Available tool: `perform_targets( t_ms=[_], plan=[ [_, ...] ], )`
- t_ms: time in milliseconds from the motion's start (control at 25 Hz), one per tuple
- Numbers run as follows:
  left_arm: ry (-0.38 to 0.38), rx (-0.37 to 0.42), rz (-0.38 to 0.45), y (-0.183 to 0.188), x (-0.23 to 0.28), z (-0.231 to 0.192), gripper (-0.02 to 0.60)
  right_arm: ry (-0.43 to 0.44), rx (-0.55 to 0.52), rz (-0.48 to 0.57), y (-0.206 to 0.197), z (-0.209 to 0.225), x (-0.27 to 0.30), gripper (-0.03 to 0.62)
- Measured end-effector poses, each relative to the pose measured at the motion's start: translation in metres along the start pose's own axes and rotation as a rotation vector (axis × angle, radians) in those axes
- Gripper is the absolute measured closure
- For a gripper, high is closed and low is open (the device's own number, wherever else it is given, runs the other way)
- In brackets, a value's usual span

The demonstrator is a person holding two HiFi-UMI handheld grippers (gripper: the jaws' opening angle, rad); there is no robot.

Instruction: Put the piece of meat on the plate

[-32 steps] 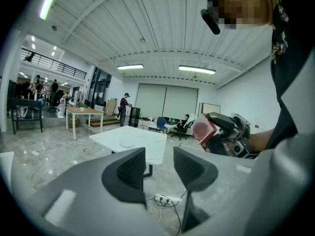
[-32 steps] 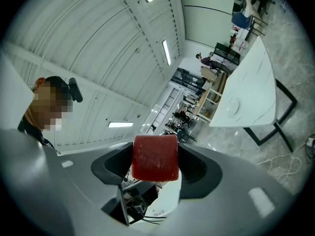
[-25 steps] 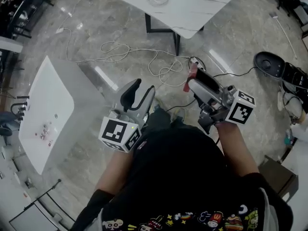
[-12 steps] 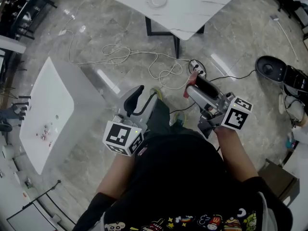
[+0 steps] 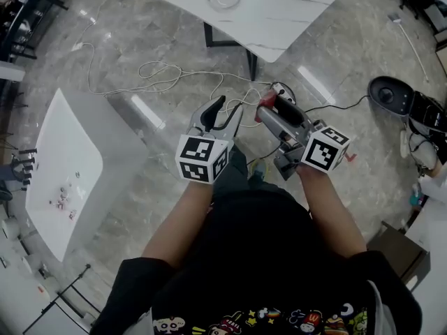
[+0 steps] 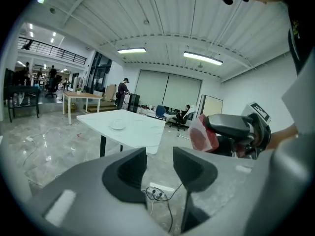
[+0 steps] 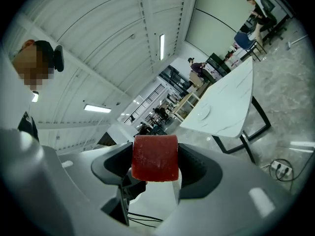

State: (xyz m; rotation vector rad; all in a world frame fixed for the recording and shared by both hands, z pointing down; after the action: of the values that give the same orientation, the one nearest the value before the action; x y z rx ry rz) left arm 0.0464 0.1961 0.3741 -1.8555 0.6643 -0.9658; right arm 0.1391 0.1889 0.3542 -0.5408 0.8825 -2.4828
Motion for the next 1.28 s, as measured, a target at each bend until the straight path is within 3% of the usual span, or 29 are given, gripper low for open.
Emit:
perform_targets(
  t_ms=[240,640,1280],
  plan=[
    [-0.02,-0.031,-0.037,0.014,0.029,-0.056,0.295,-0.054,0.03,-0.015,0.018,0.019,0.055,0.281],
    [-0.069,-0.012,-0.075,0.047,0.054,-0.141,0.295,-0.126,0.008,-0.002,0.045,0.03,0.14,0.281],
    [-0.099,0.002,-0.09,0.063,0.064,-0.176,0.295,-0.195,-0.034,0.004,0.057,0.036,0.171,0.281]
  ],
)
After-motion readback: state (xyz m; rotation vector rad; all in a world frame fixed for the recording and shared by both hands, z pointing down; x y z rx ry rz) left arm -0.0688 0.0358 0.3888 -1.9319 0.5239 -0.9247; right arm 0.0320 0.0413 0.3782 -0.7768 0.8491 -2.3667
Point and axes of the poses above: the fingertips, and each gripper's own axes: x forward along the fingers, z to its right, y out of its top, the point moved 1 cm from there along -x, backward along the fingers, and after that the axes turned 8 degrees about -y, right-handed, at the moved point
